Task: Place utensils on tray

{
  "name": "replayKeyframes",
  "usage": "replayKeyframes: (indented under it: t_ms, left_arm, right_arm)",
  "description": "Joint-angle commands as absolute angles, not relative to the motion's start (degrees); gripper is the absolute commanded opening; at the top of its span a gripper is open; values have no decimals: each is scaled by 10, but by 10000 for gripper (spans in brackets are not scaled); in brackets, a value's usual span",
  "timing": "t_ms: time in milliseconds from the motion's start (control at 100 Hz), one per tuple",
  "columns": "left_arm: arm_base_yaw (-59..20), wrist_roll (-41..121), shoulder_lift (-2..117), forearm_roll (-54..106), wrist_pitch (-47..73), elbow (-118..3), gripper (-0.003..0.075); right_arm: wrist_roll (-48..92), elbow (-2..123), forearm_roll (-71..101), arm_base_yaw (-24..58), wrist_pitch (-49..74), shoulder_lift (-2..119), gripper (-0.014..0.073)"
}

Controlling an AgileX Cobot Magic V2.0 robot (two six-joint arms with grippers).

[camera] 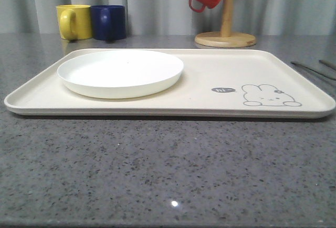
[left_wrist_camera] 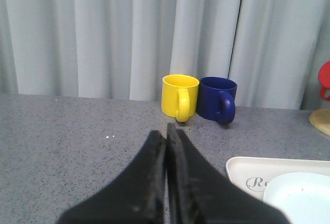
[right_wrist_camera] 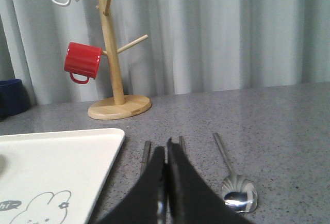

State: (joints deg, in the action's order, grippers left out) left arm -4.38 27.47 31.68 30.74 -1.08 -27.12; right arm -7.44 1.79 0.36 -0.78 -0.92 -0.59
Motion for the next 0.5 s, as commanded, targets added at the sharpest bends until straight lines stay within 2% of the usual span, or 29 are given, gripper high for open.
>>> replayKeyframes:
  t_ms: [0, 250, 490]
  left_arm:
    - [-50, 275, 317, 313, -53, -286, -17]
    - [-50, 275, 317, 313, -53, -286, -17]
    - [-50, 275, 317, 313, -53, -286, -17]
  right_arm:
    - [-74, 86, 20, -9, 16, 8, -68]
    - [-74, 292, 43, -9, 272, 173, -68]
    - [-74, 443, 53, -9, 376, 371, -68]
